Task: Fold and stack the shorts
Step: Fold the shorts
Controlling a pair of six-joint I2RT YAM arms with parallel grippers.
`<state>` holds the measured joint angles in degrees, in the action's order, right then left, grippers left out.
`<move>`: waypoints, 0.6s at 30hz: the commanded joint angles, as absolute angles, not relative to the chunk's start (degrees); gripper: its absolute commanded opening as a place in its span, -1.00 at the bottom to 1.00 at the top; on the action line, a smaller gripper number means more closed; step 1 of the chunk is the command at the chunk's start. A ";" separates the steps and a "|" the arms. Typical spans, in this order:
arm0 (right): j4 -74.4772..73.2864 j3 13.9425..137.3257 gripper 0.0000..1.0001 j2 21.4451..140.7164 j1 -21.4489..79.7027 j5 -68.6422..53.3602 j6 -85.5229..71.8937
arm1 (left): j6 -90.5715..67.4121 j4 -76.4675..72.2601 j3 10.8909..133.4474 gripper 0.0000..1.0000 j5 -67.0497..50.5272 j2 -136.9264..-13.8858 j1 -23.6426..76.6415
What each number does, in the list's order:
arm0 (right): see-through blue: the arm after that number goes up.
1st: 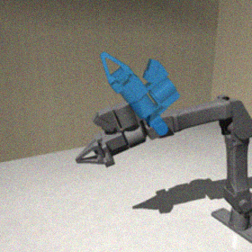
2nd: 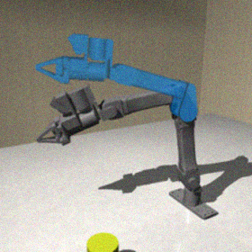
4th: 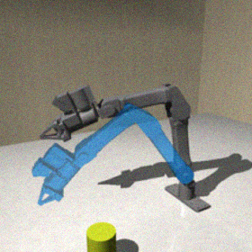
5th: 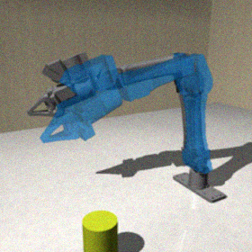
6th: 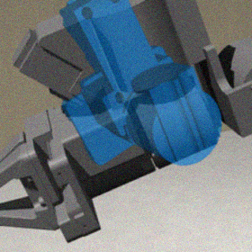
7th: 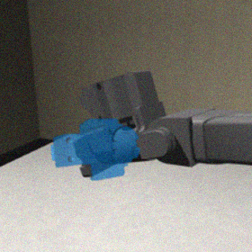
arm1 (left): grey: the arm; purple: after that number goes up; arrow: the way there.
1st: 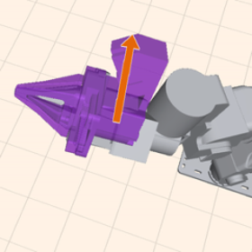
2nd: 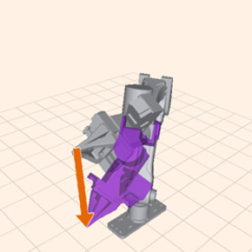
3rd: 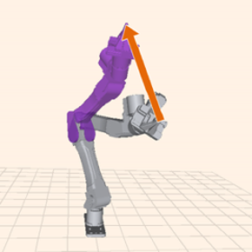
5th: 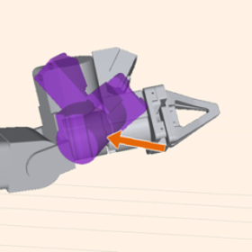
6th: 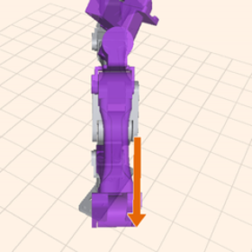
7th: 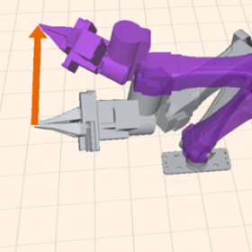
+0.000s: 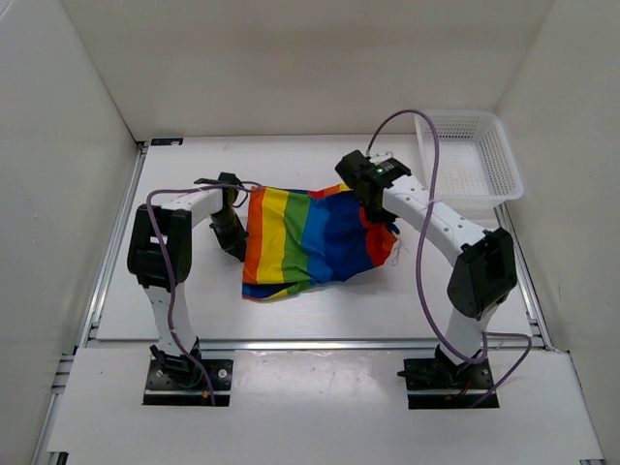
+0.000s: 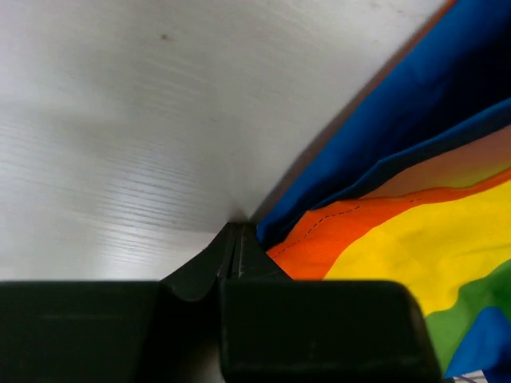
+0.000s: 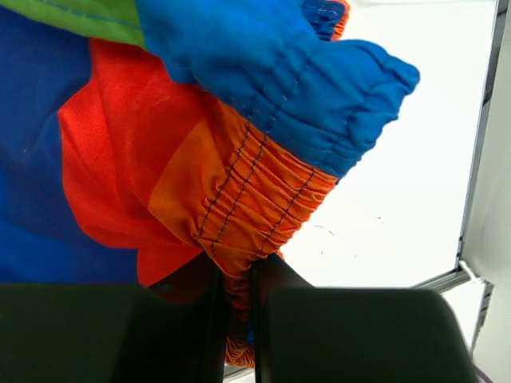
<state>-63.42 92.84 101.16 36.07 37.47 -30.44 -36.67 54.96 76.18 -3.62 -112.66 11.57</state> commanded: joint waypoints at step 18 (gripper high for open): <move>-62.26 147.07 0.75 120.91 54.23 11.26 -24.26 | -36.39 51.68 78.57 -0.80 -5.19 -114.70 12.66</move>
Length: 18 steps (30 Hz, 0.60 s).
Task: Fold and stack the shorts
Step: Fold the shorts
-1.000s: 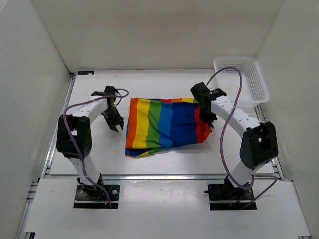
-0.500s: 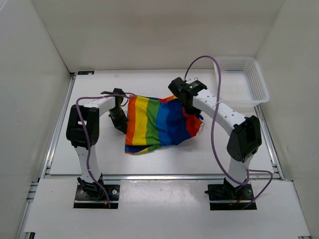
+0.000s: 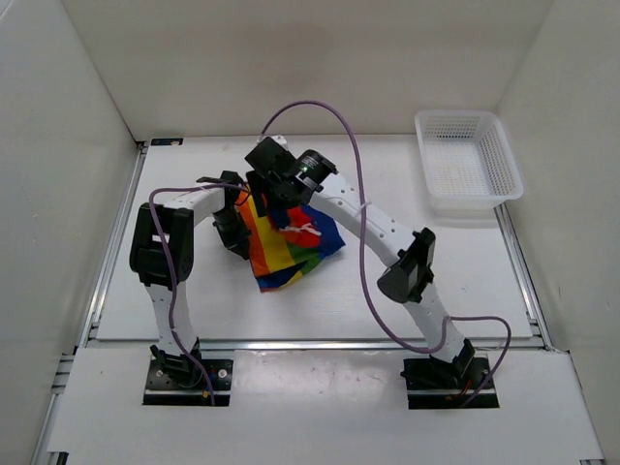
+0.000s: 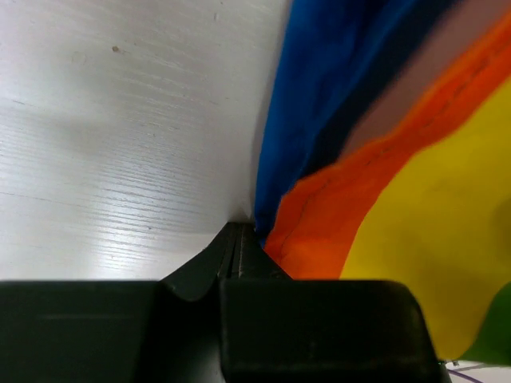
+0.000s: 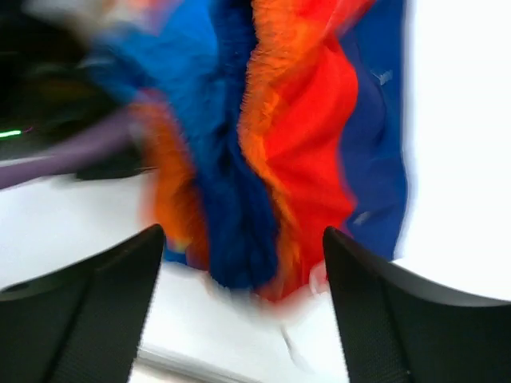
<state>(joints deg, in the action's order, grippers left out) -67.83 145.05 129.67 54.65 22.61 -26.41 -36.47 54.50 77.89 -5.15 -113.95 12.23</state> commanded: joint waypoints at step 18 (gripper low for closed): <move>-48.34 102.99 -0.15 100.62 44.74 10.38 -27.25 | -33.58 55.27 81.97 -0.80 -7.82 -106.09 5.63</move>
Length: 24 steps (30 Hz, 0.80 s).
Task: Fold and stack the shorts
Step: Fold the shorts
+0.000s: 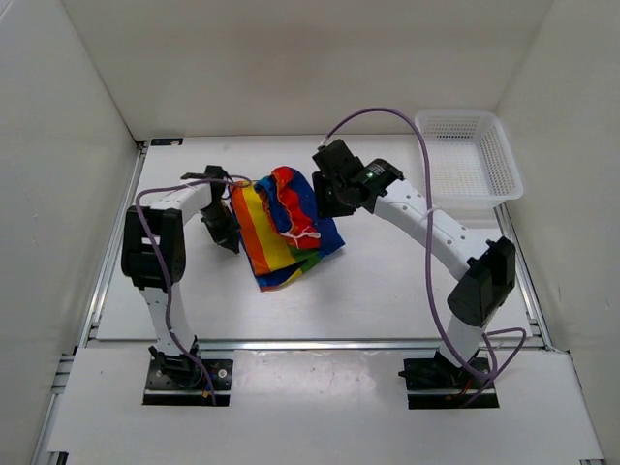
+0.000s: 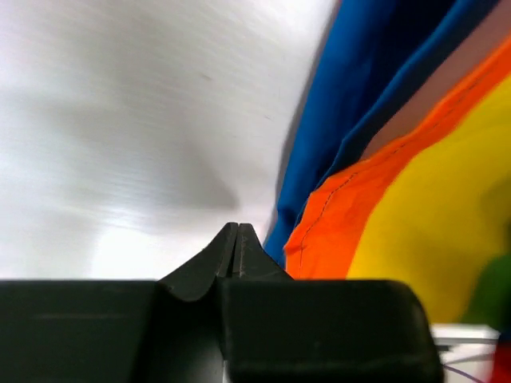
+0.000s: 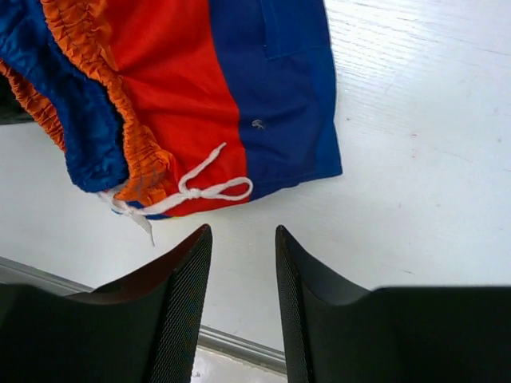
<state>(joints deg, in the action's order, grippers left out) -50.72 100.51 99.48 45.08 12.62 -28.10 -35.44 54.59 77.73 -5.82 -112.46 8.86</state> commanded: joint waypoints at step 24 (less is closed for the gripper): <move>-45.97 118.06 -0.34 119.57 43.95 -8.53 -23.21 | -31.03 63.54 83.24 -0.80 -9.84 -87.38 1.93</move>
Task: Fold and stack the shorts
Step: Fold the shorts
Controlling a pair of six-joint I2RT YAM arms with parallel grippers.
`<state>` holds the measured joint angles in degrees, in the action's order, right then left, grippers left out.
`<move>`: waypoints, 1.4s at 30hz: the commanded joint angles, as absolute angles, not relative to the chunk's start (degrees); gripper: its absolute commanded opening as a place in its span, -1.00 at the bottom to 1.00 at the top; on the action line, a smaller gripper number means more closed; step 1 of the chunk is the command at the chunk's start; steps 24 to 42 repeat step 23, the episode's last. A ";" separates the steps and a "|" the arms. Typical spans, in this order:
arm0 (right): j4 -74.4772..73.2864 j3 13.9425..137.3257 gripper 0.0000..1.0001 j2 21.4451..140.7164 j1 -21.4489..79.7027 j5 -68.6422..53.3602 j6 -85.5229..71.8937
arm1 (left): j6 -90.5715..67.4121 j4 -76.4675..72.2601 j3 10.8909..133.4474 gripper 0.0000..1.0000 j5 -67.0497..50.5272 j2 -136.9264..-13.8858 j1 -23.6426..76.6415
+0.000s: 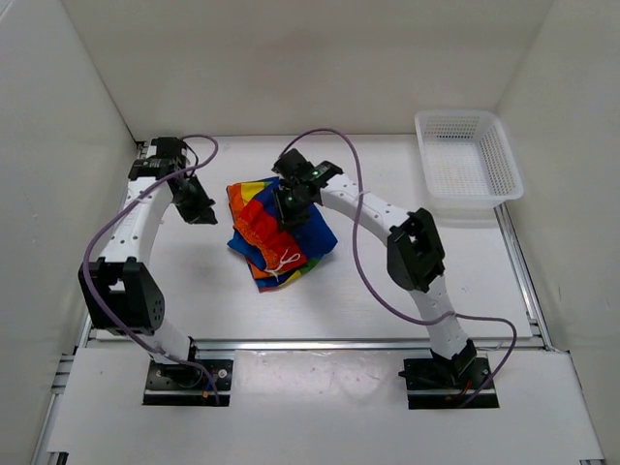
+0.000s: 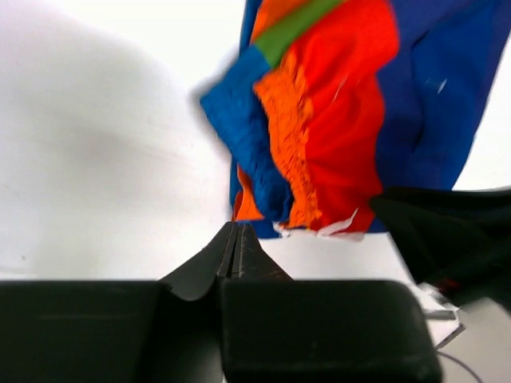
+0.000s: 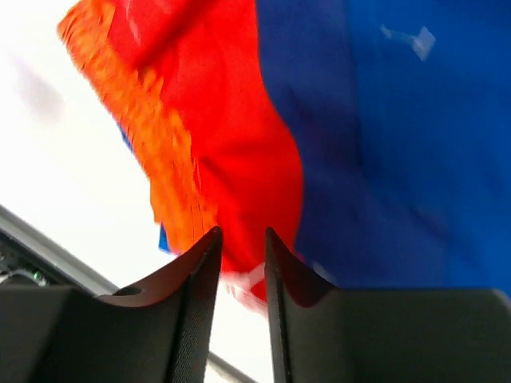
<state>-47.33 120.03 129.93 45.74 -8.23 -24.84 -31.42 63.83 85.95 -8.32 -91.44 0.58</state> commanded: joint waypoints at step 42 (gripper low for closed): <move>-50.10 71.55 0.92 69.79 20.22 32.87 -27.60 | -28.21 60.12 82.00 1.00 -3.70 -67.07 3.60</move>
